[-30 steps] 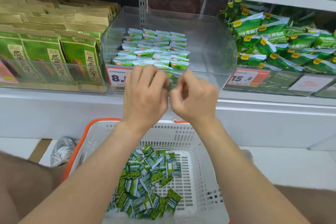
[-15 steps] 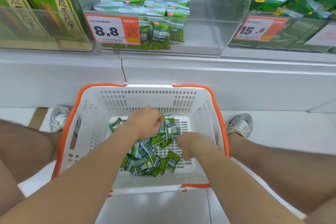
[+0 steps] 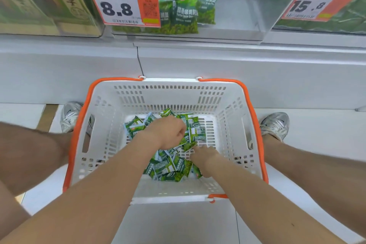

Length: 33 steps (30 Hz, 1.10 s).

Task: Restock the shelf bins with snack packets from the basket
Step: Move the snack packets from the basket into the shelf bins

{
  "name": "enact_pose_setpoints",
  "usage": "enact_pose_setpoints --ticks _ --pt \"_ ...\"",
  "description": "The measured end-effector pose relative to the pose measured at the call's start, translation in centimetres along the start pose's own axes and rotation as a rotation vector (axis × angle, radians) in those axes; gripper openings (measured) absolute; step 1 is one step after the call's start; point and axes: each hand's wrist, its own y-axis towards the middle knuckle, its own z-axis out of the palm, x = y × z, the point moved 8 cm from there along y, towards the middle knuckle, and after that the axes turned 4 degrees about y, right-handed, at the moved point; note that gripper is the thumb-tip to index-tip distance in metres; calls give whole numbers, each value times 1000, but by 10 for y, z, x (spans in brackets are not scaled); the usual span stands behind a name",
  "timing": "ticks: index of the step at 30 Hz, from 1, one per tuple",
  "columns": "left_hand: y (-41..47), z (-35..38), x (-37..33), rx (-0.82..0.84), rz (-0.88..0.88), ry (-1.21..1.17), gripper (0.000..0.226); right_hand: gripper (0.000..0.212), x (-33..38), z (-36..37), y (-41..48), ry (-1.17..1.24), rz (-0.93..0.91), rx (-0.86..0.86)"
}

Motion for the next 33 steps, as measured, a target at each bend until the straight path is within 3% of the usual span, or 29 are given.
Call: enact_pose_setpoints --ticks 7,12,23,29,31,33 --pt "-4 -4 1 -12 -13 -29 28 61 3 1 -3 186 -47 36" --pt "-8 -5 -1 -2 -17 -23 27 43 0 4 -7 173 -55 73" --pt "-20 -12 5 11 -36 2 30 34 -9 8 -8 238 -29 160" --pt "-25 -18 11 2 -86 -86 29 37 -33 -48 -22 568 -31 -29" --pt "-24 -19 21 -23 -147 -153 27 32 -43 -86 -33 743 -70 -198" --pt "-27 -24 32 -80 -219 -377 32 24 -51 -128 -50 876 -124 -417"
